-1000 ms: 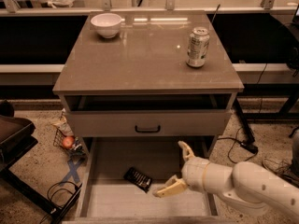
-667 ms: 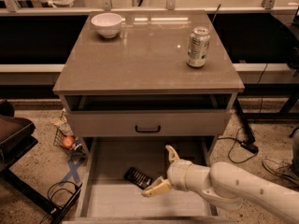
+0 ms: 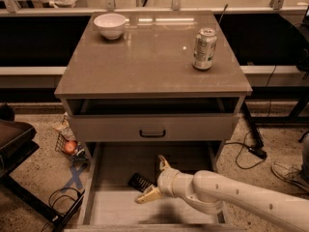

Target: Pick rxbar chocolate from middle drawer and place on counter

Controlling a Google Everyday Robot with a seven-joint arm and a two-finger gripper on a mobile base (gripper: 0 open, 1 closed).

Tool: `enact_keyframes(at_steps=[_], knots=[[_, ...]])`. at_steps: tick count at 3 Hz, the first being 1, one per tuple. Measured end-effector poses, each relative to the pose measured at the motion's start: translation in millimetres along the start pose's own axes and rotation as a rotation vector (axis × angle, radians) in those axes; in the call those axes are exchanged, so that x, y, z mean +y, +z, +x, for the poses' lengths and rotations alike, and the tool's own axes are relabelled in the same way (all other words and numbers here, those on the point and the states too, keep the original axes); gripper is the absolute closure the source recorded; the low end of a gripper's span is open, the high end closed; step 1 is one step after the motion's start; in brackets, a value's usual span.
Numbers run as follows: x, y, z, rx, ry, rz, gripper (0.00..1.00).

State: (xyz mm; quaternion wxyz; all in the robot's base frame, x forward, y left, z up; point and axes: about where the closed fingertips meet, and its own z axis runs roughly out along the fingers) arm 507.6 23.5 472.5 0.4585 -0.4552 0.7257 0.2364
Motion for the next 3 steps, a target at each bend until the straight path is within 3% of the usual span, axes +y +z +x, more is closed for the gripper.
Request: enact_keyframes(at_steps=[3], knots=[[-0.3, 19.5, 31.9, 0.081, -0.002, 0.012, 0.0]])
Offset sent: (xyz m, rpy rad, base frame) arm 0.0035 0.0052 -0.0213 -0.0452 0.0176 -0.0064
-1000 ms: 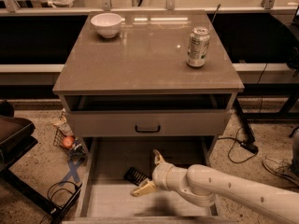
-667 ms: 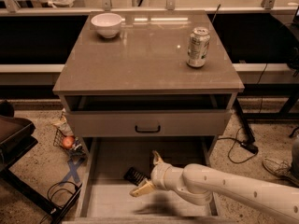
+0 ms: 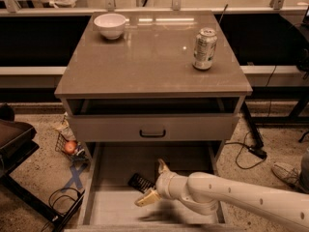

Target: Pick rxbar chocolate from middle drawer and place on counter

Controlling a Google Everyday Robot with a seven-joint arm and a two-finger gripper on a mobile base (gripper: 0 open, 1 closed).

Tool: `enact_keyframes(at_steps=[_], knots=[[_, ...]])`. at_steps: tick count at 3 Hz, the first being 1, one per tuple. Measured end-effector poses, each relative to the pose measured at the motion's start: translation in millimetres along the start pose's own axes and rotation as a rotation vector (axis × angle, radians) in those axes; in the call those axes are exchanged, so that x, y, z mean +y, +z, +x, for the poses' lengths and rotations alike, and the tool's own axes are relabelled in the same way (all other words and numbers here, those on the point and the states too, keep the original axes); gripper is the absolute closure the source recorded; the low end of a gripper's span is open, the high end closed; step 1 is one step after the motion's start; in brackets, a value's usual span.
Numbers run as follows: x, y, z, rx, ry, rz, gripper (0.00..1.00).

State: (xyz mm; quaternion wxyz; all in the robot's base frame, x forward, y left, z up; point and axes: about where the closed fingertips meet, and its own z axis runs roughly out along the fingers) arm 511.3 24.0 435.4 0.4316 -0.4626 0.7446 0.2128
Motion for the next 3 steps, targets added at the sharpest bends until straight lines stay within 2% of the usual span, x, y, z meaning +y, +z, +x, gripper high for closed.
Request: enact_keyframes(at_steps=[1, 3], knots=[[3.9, 10.0, 24.2, 0.021, -0.006, 0.003, 0.0], [7.6, 42.0, 42.3, 0.043, -0.014, -0.033, 0.0]])
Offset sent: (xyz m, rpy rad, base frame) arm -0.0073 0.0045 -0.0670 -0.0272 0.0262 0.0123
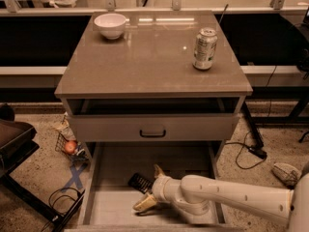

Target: Pick rxbar chocolate from middle drawer and place on counter

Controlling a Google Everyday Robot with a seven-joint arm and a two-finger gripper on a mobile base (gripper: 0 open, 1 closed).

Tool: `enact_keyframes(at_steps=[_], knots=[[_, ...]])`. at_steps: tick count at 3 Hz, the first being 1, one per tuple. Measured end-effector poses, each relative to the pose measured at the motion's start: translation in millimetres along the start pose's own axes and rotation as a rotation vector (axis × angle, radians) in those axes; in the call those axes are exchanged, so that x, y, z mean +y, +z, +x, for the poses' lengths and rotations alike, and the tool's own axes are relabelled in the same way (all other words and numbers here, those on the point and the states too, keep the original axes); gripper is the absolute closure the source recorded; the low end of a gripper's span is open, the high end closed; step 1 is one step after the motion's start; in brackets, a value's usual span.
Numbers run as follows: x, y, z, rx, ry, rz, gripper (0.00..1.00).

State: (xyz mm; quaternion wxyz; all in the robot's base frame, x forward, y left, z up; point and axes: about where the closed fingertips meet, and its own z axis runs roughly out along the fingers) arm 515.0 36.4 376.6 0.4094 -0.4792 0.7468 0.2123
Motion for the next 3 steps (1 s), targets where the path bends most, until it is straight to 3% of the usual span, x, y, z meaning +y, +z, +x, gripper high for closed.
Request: enact_keyframes(at_steps=[1, 2, 3], knots=[[0.3, 16.9, 4.8, 0.03, -0.013, -0.026, 0.16], [1.3, 28.0, 9.7, 0.063, -0.022, -0.038, 0.4], [1.0, 26.1, 6.9, 0.063, -0.022, -0.038, 0.7]])
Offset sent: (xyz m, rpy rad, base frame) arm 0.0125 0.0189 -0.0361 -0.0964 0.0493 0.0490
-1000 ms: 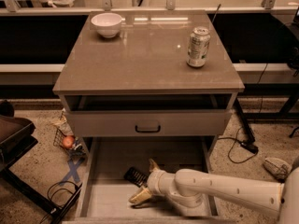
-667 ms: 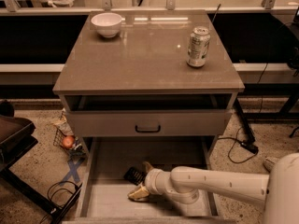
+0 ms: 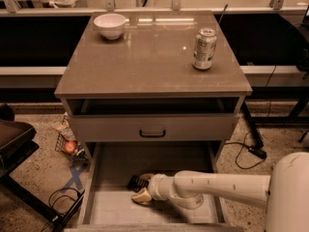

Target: Pick rxbar chocolate from middle drawer and place on counter

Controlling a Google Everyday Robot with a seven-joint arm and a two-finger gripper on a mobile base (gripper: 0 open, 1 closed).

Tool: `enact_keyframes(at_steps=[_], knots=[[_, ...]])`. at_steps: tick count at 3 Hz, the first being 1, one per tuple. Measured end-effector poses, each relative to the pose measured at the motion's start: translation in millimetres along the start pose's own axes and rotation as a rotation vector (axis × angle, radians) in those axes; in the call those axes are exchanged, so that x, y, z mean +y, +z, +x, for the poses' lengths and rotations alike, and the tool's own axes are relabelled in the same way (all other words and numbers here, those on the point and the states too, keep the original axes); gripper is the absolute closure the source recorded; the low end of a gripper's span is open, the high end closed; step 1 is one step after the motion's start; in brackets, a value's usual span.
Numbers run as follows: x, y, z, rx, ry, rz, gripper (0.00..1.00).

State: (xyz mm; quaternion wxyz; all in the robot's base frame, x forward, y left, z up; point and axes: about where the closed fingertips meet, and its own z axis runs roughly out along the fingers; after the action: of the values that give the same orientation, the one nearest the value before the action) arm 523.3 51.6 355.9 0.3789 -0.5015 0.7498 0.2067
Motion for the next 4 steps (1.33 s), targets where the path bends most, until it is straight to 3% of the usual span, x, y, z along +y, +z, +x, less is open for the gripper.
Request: enact_keyframes(at_steps=[1, 2, 3, 4], knots=[[0.3, -0.7, -1.6, 0.0, 0.0, -0.001, 0.99], [0.6, -0.4, -1.8, -0.001, 0.0, -0.002, 1.0], [-1.1, -18.0, -12.2, -0.044, 0.003, 0.002, 1.0], [-13.6, -93.8, -40.9, -0.124, 0.01, 0.002, 1.0]])
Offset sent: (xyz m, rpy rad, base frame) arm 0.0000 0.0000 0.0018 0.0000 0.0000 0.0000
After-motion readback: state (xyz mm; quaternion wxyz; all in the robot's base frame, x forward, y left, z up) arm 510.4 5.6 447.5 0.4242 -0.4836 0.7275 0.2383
